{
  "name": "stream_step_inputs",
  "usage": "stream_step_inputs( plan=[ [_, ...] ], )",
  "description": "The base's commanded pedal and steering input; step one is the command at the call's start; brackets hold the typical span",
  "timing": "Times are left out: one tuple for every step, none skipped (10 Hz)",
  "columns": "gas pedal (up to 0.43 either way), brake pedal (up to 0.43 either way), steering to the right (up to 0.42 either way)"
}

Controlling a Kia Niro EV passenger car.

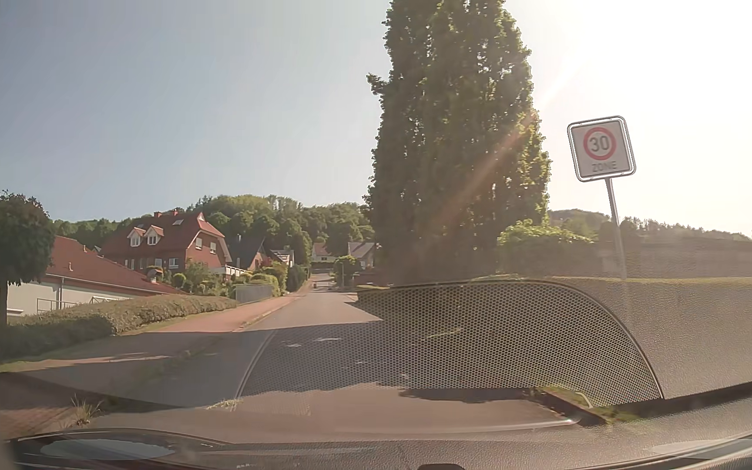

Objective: Follow the waypoints while adhering to traffic rules and regulations

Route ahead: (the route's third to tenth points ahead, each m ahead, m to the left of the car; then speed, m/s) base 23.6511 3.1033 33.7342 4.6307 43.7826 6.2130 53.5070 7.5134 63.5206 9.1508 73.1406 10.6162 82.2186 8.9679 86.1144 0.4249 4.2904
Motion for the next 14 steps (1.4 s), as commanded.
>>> stream_step_inputs(
  plan=[
    [0.469, 0.000, -0.238],
    [0.469, 0.000, -0.181],
    [0.469, 0.000, -0.129],
    [0.469, 0.000, -0.095],
    [0.469, 0.000, -0.058],
    [0.480, 0.000, -0.031],
    [0.488, 0.000, -0.018],
    [0.488, 0.000, -0.013],
    [0.488, 0.000, -0.013],
    [0.488, 0.000, -0.013],
    [0.488, 0.000, -0.013],
    [0.488, 0.000, -0.012],
    [0.488, 0.000, -0.012],
    [0.488, 0.000, -0.012]
  ],
)
